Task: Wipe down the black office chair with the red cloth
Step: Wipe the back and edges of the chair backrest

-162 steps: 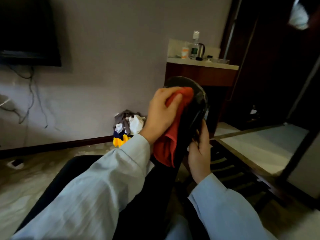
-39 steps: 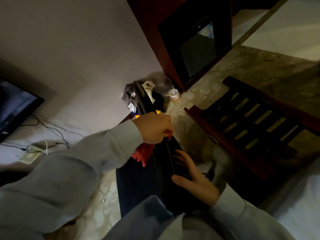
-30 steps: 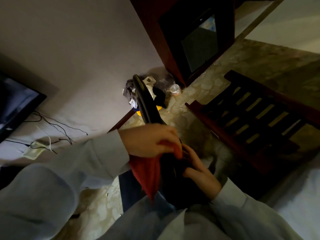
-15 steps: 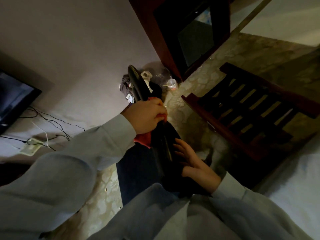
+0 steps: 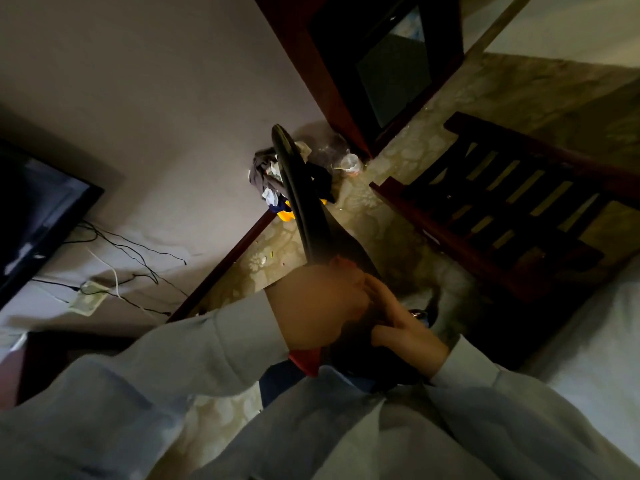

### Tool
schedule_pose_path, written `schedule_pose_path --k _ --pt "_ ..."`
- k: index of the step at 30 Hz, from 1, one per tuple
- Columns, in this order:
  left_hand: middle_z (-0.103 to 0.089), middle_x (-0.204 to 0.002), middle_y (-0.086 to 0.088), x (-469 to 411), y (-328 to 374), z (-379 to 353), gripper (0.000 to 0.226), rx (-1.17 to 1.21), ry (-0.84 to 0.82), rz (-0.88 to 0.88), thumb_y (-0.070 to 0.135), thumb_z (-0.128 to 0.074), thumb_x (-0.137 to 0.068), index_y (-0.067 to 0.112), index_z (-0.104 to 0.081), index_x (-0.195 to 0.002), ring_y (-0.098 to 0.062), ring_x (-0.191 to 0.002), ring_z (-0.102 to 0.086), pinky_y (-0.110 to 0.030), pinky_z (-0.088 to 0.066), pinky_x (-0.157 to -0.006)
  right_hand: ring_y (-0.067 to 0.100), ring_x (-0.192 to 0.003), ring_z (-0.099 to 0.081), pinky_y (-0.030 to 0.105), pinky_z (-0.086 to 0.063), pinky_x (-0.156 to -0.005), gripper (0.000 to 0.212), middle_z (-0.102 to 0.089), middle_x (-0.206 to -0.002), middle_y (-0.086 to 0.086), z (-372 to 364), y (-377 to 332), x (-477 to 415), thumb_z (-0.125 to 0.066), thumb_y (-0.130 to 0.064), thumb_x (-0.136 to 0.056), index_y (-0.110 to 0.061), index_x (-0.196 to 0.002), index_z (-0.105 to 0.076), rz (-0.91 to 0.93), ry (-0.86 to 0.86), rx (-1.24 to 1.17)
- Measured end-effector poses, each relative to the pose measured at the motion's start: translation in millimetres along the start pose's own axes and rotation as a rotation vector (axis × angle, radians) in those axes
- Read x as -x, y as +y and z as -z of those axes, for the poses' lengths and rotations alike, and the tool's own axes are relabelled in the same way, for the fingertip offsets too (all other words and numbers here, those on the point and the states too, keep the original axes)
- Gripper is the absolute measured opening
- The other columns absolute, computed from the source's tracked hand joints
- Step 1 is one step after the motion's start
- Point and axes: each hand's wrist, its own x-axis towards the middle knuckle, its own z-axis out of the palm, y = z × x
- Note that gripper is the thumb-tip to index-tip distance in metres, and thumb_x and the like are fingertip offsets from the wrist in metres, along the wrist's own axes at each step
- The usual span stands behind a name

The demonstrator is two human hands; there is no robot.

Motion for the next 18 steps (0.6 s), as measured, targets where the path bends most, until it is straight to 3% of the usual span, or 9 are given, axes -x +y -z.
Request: schedule_pose_path --k 3,5,8,10,14,16,18 --pt "-0.049 -0.117 0.009 10 -9 8 0.021 0.183 -0.080 -0.111 0.027 -0.048 -0.096 0.026 -0.065 -0.108 -0.009 -0.101 -0.050 -0.027 -0.042 -0.088 0.000 -0.119 -0.042 0.012 -0.044 -0.080 0.079 -0.038 -0.133 -0.007 -5 3 2 -0.054 -0.010 -0.055 -0.034 -0.125 -0.025 0.010 -0.024 0.024" --pt "-0.052 -0.113 0.008 16 -22 15 0.022 0.344 0.086 -0.121 0.029 -0.048 -0.094 0.025 -0.068 -0.102 -0.004 -0.100 -0.051 -0.026 -0.043 -0.089 -0.005 -0.116 -0.039 0.009 -0.042 -0.081 0.081 -0.036 -0.129 -0.014 -8 5 4 -0.055 -0.028 -0.048 -0.037 -0.122 -0.024 -0.006 -0.031 0.034" --pt "-0.054 -0.116 0.006 15 -41 14 0.031 0.326 0.425 -0.010 0.037 -0.042 -0.090 0.026 -0.068 -0.104 -0.001 -0.102 -0.051 -0.013 -0.041 -0.087 -0.002 -0.121 -0.035 0.004 -0.037 -0.086 0.084 -0.031 -0.130 -0.018 -14 9 7 -0.052 -0.036 -0.043 -0.041 -0.120 -0.021 -0.039 -0.021 0.056" --pt "-0.054 -0.119 0.003 13 -42 5 0.030 0.262 0.455 0.030 0.034 -0.044 -0.091 0.025 -0.069 -0.105 -0.006 -0.102 -0.053 -0.010 -0.039 -0.084 -0.001 -0.125 -0.033 0.004 -0.036 -0.089 0.085 -0.029 -0.133 -0.019 -17 12 10 -0.052 -0.036 -0.043 -0.042 -0.121 -0.020 -0.042 -0.023 0.083" --pt "-0.057 -0.120 -0.007 18 -32 -32 0.037 0.133 0.428 0.007 0.033 -0.038 -0.091 0.019 -0.069 -0.104 -0.026 -0.093 -0.062 -0.034 -0.052 -0.074 -0.019 -0.108 -0.046 0.012 -0.043 -0.085 0.082 -0.039 -0.125 -0.022 -26 19 14 -0.058 -0.019 -0.050 -0.044 -0.122 -0.026 -0.019 0.003 0.059" --pt "-0.057 -0.120 -0.009 23 -24 -46 0.038 0.111 0.460 0.015 0.032 -0.036 -0.089 0.018 -0.067 -0.105 -0.030 -0.088 -0.062 -0.043 -0.055 -0.066 -0.011 -0.110 -0.049 0.014 -0.045 -0.083 0.078 -0.042 -0.126 -0.015 -32 23 16 -0.051 -0.005 -0.058 -0.045 -0.120 -0.026 -0.003 0.049 0.048" --pt "-0.055 -0.122 -0.010 29 -17 -59 0.035 0.117 0.480 -0.011 0.029 -0.038 -0.088 0.017 -0.065 -0.107 -0.032 -0.087 -0.062 -0.045 -0.054 -0.064 0.009 -0.119 -0.049 0.017 -0.047 -0.082 0.078 -0.042 -0.136 -0.004 -41 28 19 -0.047 -0.003 -0.061 -0.047 -0.122 -0.026 0.036 0.106 0.038"
